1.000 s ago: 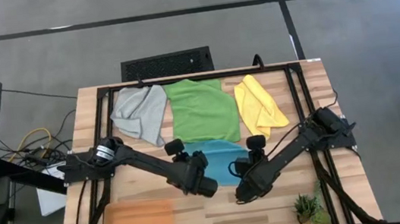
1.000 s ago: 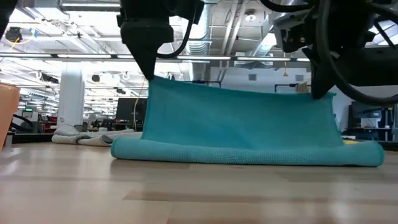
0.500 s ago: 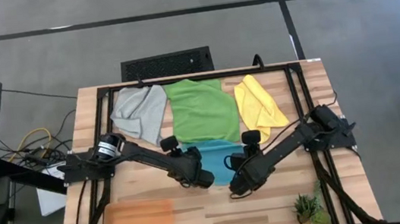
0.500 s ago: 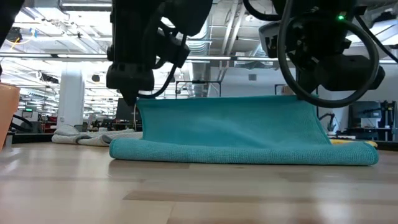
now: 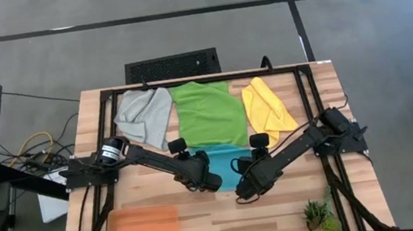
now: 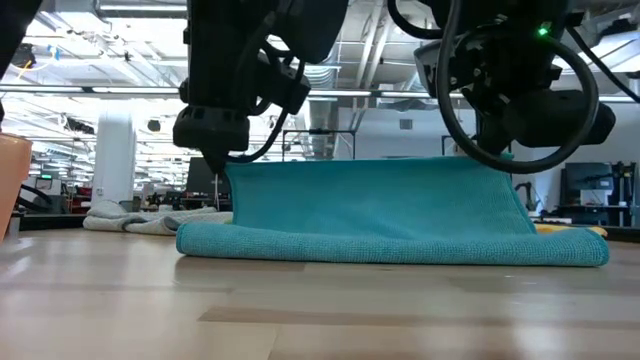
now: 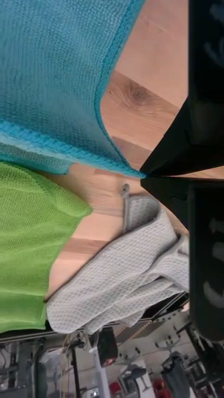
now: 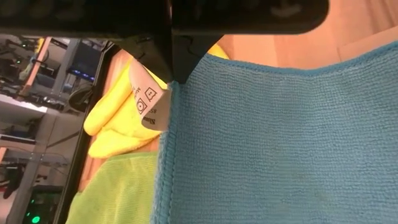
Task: Fold microfiber towels
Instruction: Fold the blue microfiber towel
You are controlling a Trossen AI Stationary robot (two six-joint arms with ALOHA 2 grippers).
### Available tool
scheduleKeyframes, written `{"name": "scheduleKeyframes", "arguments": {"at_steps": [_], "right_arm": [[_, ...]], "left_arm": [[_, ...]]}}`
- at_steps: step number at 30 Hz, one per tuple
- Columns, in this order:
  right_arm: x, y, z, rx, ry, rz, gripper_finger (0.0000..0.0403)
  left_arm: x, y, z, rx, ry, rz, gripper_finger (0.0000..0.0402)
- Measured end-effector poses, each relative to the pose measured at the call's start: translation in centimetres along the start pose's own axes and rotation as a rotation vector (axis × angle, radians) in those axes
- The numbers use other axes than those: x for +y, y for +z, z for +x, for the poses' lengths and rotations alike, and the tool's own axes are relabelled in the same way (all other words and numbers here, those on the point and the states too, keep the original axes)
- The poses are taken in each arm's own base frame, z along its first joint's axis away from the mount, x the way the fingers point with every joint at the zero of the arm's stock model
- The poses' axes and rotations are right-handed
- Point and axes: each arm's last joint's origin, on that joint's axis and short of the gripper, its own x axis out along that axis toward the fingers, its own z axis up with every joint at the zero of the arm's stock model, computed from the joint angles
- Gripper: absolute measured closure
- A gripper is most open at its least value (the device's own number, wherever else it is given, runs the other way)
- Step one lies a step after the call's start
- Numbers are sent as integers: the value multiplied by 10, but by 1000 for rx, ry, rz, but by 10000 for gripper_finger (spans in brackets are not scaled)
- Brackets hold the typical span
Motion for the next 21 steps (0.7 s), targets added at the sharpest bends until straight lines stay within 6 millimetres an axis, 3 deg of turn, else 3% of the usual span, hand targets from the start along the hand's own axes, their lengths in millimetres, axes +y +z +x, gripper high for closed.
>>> {"name": "scheduleKeyframes", "arguments": {"at_steps": [12, 21], "right_arm": [[-8, 4, 7, 39, 29, 26, 340], [-14, 7, 12, 57, 32, 47, 280]], "left_arm": [[-2, 3, 0, -24, -21, -5, 396], [5, 8, 6, -10, -22, -20, 316]]}}
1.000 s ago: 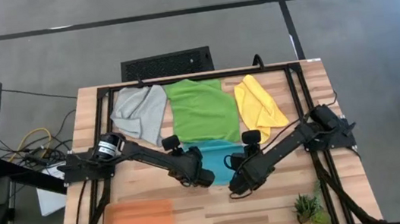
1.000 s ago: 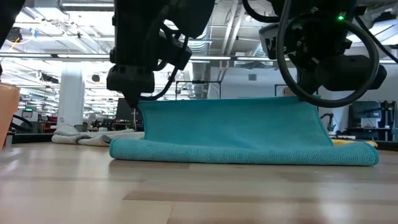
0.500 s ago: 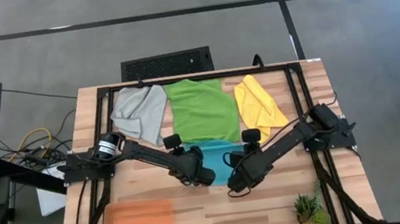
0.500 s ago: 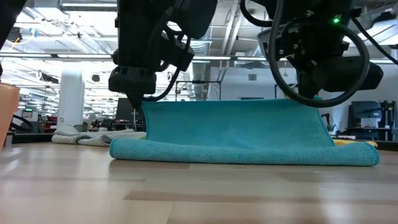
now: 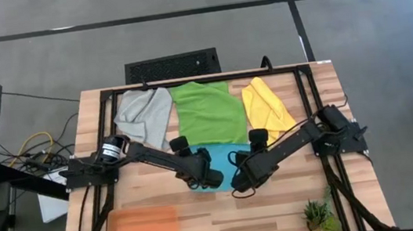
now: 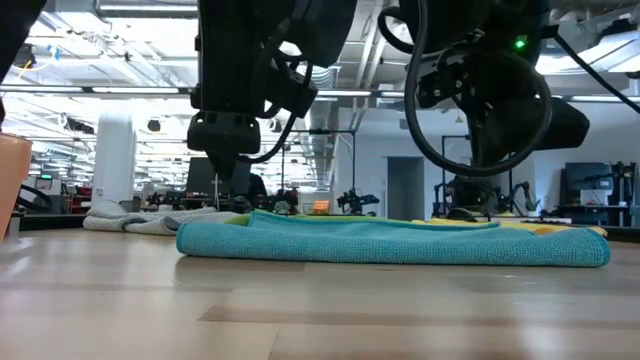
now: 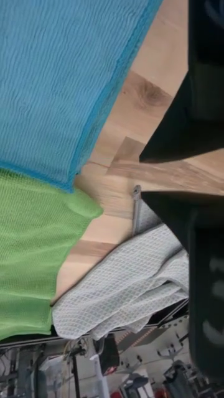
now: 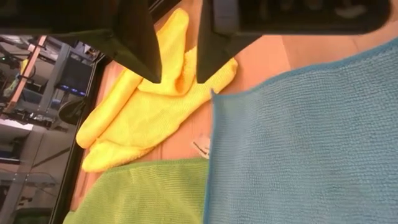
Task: Fold microfiber towels
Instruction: Fold the blue microfiber towel
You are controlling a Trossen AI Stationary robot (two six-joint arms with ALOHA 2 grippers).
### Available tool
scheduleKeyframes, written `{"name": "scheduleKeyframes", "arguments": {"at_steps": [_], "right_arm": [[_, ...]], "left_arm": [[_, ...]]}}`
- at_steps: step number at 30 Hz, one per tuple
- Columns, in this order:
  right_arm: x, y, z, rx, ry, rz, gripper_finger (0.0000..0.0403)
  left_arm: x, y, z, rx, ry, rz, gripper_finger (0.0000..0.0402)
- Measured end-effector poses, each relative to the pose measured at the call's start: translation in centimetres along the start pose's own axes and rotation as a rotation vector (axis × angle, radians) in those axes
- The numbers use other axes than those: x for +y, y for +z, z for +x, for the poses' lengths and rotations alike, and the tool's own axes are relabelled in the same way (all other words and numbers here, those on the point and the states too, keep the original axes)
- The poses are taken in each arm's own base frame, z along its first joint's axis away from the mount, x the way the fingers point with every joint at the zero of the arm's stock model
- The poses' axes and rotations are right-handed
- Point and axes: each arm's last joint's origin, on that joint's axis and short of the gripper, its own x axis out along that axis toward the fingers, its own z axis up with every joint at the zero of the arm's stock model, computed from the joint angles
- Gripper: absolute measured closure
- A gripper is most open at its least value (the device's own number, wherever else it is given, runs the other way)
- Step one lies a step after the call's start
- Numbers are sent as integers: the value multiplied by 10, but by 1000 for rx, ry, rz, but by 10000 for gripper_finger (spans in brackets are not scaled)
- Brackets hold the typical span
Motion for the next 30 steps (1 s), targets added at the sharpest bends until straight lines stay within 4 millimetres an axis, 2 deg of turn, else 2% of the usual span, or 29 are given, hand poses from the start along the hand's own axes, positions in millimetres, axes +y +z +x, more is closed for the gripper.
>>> {"name": "scheduleKeyframes", "arguments": {"at_steps": [7, 11, 18, 22, 27, 30], "right_arm": [[-3, -2, 1, 27, -13, -12, 206], [-5, -8, -4, 31, -20, 5, 180], [-11, -41, -49, -138, 39, 103, 175], [-8, -61, -76, -295, 141, 182, 177], [10, -81, -107, -501, 279, 152, 177], [21, -90, -120, -585, 331, 110, 177]], "left_arm": [[1, 0, 0, -4, 8, -5, 269], [-5, -10, -12, -65, 66, 53, 265], [-9, -45, -53, -119, 9, 82, 264], [-24, -60, -69, -210, -28, 139, 264], [-54, -71, -73, -333, -99, 256, 264], [-67, -73, -71, -391, -155, 254, 264]]}}
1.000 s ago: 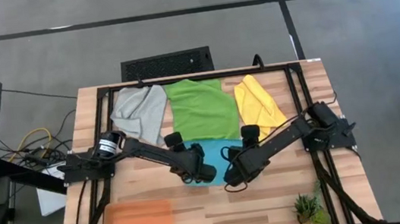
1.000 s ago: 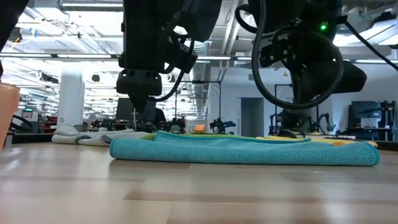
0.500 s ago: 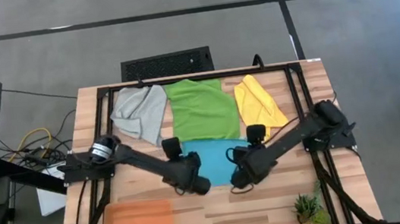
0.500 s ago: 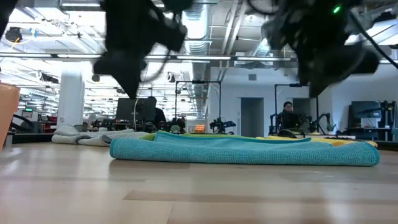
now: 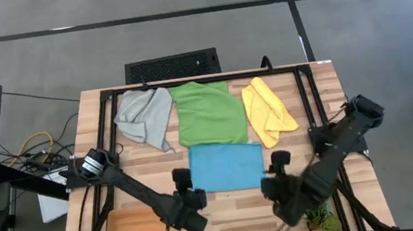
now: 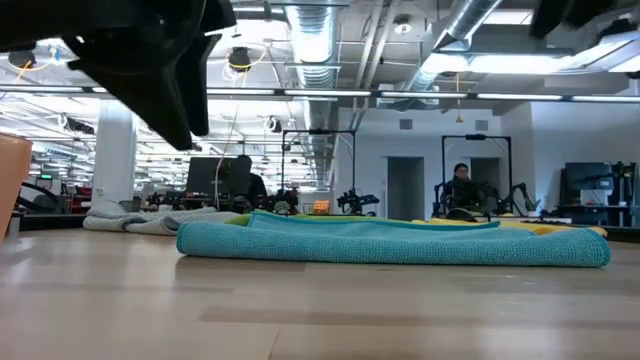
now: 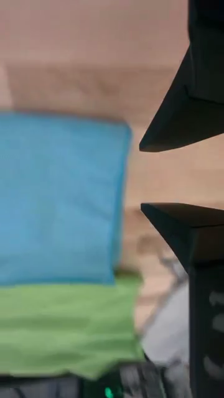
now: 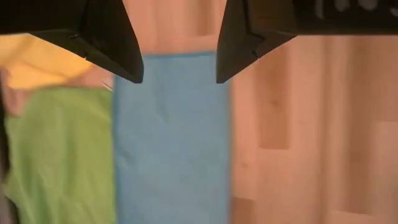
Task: Fold microfiber towels
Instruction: Fold the blue microfiber towel
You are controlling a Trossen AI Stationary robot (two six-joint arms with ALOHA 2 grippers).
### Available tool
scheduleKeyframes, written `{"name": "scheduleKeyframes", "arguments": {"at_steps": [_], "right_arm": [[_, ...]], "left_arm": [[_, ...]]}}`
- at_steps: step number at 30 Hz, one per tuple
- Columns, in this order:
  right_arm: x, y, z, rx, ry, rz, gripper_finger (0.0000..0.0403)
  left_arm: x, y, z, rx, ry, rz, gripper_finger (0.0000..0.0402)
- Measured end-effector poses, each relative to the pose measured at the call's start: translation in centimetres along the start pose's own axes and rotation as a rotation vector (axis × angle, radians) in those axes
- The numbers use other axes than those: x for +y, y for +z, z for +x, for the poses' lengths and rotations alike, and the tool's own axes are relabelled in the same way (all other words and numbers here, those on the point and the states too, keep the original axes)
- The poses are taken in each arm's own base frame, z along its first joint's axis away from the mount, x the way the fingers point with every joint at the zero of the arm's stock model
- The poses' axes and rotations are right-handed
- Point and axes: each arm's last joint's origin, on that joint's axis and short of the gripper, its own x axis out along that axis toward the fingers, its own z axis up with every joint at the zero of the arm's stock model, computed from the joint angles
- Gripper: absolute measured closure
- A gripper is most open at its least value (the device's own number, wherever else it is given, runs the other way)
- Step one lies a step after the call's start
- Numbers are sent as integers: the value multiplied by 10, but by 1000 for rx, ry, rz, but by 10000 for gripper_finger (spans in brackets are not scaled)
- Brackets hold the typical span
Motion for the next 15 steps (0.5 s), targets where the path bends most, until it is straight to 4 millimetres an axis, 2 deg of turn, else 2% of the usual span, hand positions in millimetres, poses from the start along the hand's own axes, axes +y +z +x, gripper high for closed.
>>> {"name": "scheduleKeyframes", "arguments": {"at_steps": [7, 15], "right_arm": [[24, -6, -8, -72, 68, -31, 177], [30, -7, -5, -67, 65, -43, 178]], "left_arm": [[-20, 2, 21, -90, -157, -7, 264], [-20, -3, 41, -87, -161, -11, 264]]}}
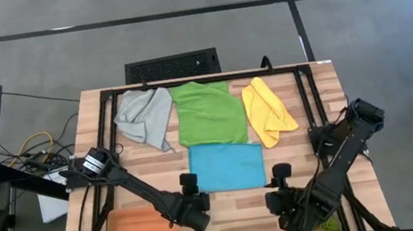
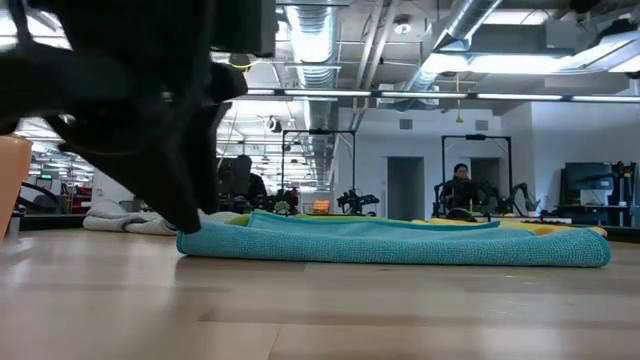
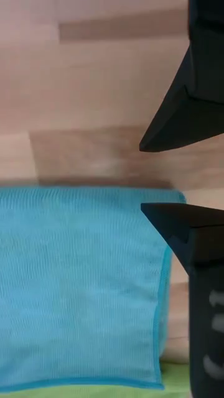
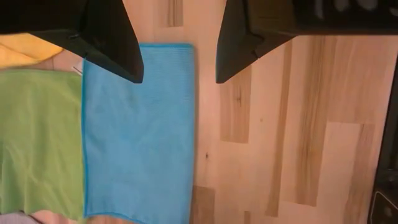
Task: Fold microfiber towels
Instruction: Fold the blue microfiber towel
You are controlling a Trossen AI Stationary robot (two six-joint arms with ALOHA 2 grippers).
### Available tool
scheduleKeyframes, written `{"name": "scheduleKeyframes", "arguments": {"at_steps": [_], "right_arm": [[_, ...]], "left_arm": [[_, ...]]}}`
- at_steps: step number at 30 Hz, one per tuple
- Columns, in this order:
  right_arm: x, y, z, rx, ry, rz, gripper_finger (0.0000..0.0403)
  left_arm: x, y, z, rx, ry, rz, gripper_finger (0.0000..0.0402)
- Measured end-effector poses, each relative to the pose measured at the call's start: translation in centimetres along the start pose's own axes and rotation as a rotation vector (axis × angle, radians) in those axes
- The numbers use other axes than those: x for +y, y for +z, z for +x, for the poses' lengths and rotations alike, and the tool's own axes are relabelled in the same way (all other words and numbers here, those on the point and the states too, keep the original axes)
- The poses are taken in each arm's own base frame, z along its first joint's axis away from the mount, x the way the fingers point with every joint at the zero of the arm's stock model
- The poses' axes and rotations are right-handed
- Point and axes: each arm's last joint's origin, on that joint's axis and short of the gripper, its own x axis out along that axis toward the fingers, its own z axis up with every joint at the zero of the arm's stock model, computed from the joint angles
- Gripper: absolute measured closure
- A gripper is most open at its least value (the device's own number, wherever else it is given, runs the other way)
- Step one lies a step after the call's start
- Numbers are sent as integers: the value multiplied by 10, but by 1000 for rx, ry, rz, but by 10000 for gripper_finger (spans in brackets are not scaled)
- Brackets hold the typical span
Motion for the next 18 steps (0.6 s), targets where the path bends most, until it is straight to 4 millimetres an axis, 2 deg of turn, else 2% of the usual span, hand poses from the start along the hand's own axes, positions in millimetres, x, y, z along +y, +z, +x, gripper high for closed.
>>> {"name": "scheduleKeyframes", "arguments": {"at_steps": [18], "right_arm": [[-1, 0, 1, 5, -4, -1, 178]], "left_arm": [[19, 4, 13, 47, -8, -47, 264]]}}
